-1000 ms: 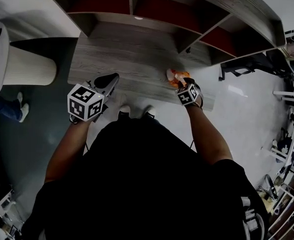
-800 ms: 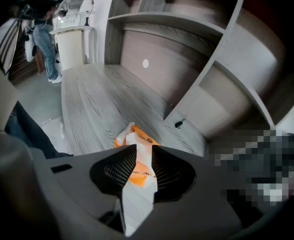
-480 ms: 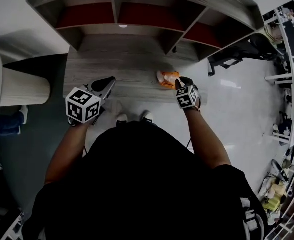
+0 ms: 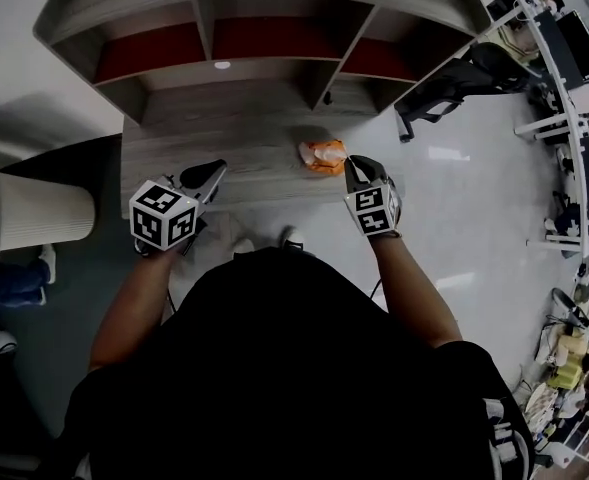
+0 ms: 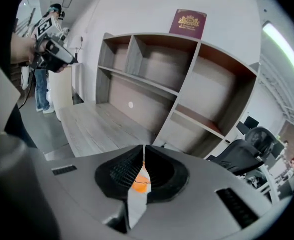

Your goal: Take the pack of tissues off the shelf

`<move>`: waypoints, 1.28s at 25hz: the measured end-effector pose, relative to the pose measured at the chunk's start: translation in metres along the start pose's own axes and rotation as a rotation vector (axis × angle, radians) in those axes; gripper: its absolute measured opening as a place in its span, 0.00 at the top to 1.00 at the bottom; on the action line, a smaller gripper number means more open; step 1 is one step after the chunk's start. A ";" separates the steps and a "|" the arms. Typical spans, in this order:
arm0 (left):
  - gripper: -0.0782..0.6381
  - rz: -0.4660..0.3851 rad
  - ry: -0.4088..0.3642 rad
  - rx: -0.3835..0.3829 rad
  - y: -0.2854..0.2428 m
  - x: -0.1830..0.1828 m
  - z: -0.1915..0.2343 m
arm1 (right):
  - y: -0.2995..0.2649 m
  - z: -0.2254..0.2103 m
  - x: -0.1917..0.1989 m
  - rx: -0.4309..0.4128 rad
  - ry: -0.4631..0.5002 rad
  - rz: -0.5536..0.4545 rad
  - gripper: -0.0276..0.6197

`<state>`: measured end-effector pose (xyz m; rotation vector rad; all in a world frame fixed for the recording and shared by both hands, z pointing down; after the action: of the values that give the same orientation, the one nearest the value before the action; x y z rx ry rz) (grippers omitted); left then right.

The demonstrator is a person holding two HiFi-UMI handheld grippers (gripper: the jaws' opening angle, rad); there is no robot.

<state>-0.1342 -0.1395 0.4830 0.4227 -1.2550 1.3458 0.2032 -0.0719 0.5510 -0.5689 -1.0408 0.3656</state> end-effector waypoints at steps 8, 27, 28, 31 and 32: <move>0.87 -0.005 -0.025 0.048 0.002 -0.005 -0.003 | 0.051 0.005 -0.031 0.039 -0.110 -0.150 0.93; 0.87 -0.065 -0.073 0.071 -0.004 -0.035 -0.008 | 0.106 -0.031 -0.059 0.163 -0.252 -0.326 0.94; 0.87 -0.069 -0.073 0.069 -0.003 -0.035 -0.007 | 0.105 -0.034 -0.059 0.165 -0.264 -0.329 0.94; 0.87 -0.083 -0.071 0.063 -0.001 -0.036 -0.006 | 0.104 -0.038 -0.058 0.162 -0.290 -0.334 0.95; 0.87 -0.090 -0.069 0.062 -0.001 -0.037 -0.006 | 0.104 -0.040 -0.058 0.159 -0.295 -0.334 0.95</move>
<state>-0.1223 -0.1529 0.4503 0.5668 -1.2388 1.3057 0.2092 -0.0309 0.4330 -0.1932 -1.3527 0.2368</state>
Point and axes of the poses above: the fingertips, and each gripper's own axes: y backward along the fingers, z to its left, x out of its underside, the point moved 8 cm from there along y, backward along the fingers, and after that the axes turned 5 degrees about x, right-handed, at the moved point
